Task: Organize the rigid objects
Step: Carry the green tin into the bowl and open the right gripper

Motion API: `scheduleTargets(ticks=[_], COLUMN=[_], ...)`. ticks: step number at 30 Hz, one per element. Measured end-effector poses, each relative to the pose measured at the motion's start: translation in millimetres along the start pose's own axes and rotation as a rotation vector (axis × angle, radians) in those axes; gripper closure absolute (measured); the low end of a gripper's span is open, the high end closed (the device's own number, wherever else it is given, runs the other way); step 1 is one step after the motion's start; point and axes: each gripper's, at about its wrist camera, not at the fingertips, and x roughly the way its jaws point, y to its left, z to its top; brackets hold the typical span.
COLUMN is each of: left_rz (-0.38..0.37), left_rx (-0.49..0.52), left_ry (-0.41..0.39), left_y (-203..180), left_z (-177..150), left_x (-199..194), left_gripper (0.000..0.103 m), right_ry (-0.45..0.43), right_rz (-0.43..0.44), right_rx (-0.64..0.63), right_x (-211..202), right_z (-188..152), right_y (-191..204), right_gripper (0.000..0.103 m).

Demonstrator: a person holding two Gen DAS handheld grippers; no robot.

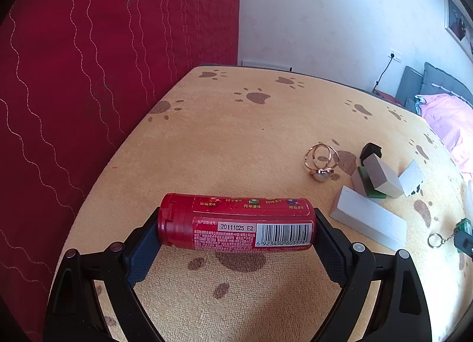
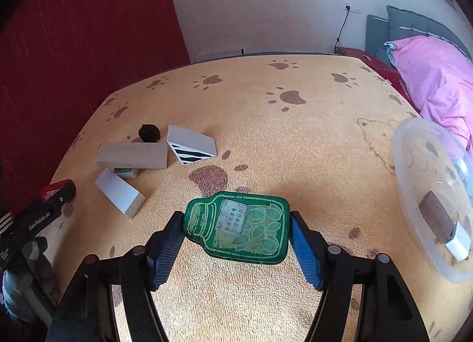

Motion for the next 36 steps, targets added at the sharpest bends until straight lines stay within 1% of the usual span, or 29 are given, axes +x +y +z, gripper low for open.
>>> scheduleTargets(ticks=[8, 19, 27, 36], left_rz=[-0.056, -0.168, -0.203, -0.243], left_rx=[0.043, 0.071, 0.129, 0.201], left_ry=[0.029, 0.074, 0.066, 0.078], left_y=[-23, -63, -96, -134], left_z=[-13, -28, -31, -37], left_x=[-12, -30, -46, -52], left_gripper=[0.01, 0.01, 0.01, 0.01], right_ry=[-0.011, -0.043, -0.096, -0.151], right_rz=[0.014, 0.015, 0.002, -0.039], right_rx=[0.042, 0.104, 0.171, 0.261], right_x=[-15, -34, -52, -70], right_z=[-8, -15, -11, -10], right_y=[-16, -43, -76, -120], right_gripper=[0.03, 0.03, 0.03, 0.03])
